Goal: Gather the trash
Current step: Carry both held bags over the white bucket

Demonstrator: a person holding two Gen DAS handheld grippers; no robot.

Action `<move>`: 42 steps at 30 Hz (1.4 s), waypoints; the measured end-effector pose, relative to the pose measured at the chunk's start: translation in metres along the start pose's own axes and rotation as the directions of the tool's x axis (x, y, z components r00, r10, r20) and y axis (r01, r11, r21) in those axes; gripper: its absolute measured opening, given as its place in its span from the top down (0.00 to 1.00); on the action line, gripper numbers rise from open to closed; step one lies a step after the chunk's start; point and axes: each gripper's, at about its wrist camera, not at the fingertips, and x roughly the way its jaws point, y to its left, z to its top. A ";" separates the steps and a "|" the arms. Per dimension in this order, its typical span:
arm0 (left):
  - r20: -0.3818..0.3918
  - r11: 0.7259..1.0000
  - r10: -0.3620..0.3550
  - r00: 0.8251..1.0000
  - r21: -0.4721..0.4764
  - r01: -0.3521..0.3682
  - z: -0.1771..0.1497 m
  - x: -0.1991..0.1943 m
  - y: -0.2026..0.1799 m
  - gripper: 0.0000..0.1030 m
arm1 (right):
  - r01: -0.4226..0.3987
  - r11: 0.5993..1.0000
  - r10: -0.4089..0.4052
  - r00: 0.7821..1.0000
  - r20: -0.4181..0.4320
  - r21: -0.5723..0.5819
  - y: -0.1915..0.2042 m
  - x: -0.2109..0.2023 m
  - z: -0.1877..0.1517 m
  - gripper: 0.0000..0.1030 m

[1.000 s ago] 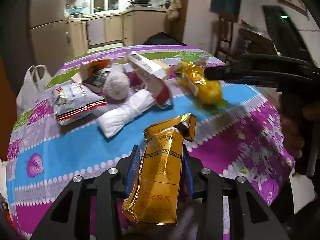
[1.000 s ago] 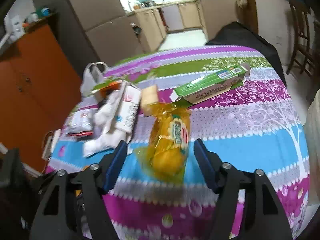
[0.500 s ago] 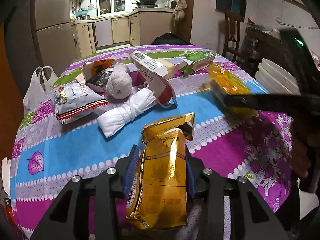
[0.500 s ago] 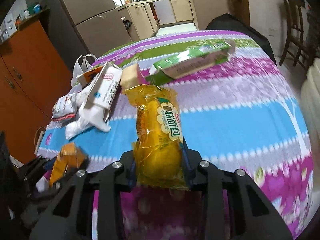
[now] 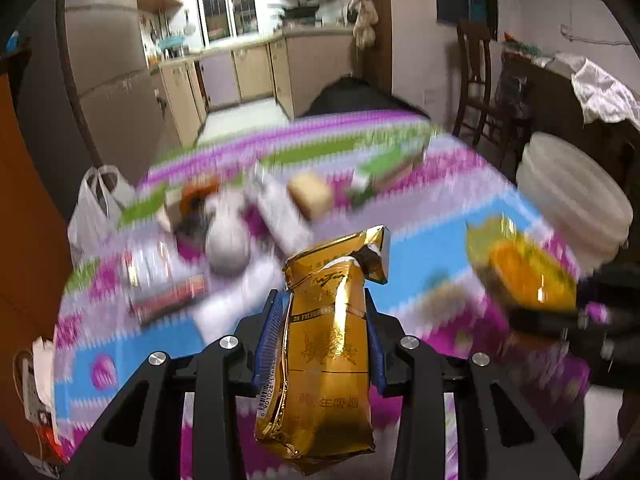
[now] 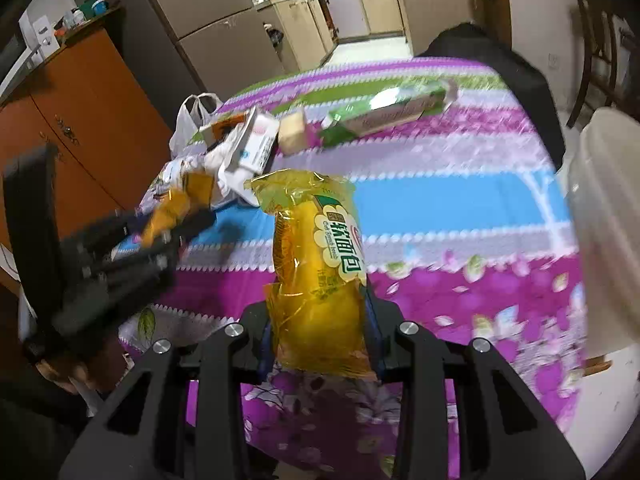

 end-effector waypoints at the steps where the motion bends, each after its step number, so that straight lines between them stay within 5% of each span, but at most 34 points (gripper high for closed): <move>1: 0.021 1.000 0.009 1.000 0.007 -0.009 0.007 -0.004 -0.002 0.62 | 0.013 1.000 -0.013 1.000 0.010 -0.004 -0.002 -0.006 0.002 0.67; 16: 0.226 0.998 0.055 0.973 0.000 -0.057 0.095 -0.044 -0.034 0.62 | 0.115 0.993 -0.116 0.972 0.202 0.017 -0.020 -0.088 0.034 0.67; 27: 0.249 0.997 0.046 0.967 0.042 -0.059 0.107 -0.053 -0.057 0.62 | 0.134 0.991 -0.130 0.964 0.232 0.000 -0.026 -0.104 0.045 0.67; 42: 0.256 0.991 -0.027 0.966 0.137 -0.008 0.135 -0.038 -0.115 0.62 | 0.202 0.977 -0.215 0.922 0.321 0.074 -0.068 -0.152 0.054 0.67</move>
